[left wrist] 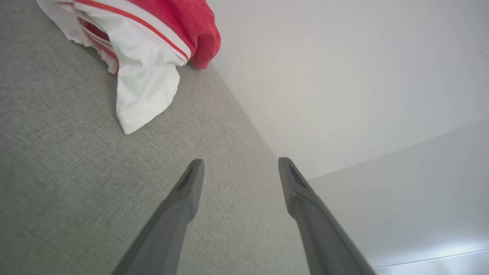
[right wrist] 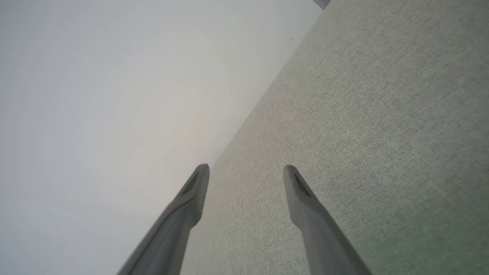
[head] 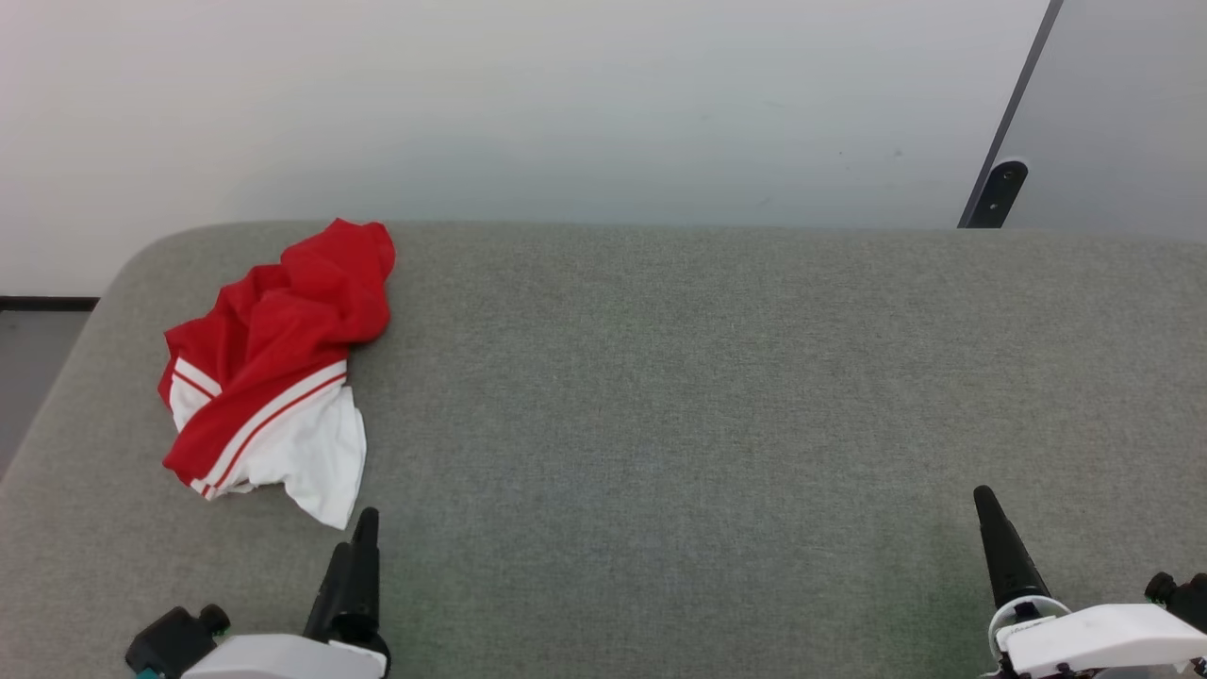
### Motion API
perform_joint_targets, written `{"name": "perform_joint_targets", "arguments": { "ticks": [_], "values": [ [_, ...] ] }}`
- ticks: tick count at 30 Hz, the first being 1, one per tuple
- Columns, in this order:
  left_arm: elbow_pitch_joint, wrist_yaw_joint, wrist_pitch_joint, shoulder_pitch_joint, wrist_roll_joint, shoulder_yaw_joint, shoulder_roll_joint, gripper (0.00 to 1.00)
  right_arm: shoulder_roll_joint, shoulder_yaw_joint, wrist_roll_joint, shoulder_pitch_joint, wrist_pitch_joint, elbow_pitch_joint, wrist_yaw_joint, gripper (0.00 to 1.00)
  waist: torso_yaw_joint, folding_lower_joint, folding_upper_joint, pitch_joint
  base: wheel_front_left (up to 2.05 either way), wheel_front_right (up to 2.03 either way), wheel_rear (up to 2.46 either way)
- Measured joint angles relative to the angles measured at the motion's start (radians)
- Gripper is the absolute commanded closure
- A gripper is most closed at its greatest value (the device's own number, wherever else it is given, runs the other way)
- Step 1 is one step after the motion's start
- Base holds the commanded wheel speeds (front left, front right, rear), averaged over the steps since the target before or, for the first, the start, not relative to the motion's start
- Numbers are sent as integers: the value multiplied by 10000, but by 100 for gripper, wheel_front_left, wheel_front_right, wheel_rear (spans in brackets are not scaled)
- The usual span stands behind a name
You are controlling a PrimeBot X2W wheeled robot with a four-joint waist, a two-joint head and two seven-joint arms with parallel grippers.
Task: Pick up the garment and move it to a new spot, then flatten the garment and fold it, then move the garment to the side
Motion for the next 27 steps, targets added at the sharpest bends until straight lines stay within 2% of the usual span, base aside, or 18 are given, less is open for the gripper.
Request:
{"name": "perform_joint_targets", "arguments": {
  "ticks": [1,2,4,13,27],
  "values": [
    [0,0,0,0,0,0,0,0,0,0,0,0,0,0,0,0,0,0,0,0,0,0,0],
    [-153,113,-192,118,1005,-161,0,0,25,54,-1062,105,-173,-65,0,0,8,1,0,1,0,0,0],
    [-153,113,-192,118,1005,-161,0,0,25,54,-1062,105,-173,-65,0,0,8,1,0,1,0,0,0],
    [-407,249,-523,296,2614,-368,4,0,115,127,-2901,259,-441,-125,0,0,5,0,0,3,0,0,0],
    [-671,290,-955,511,4351,-583,8,0,153,244,-4767,360,-777,-230,0,0,22,0,0,-10,0,0,0]
  ]
}}
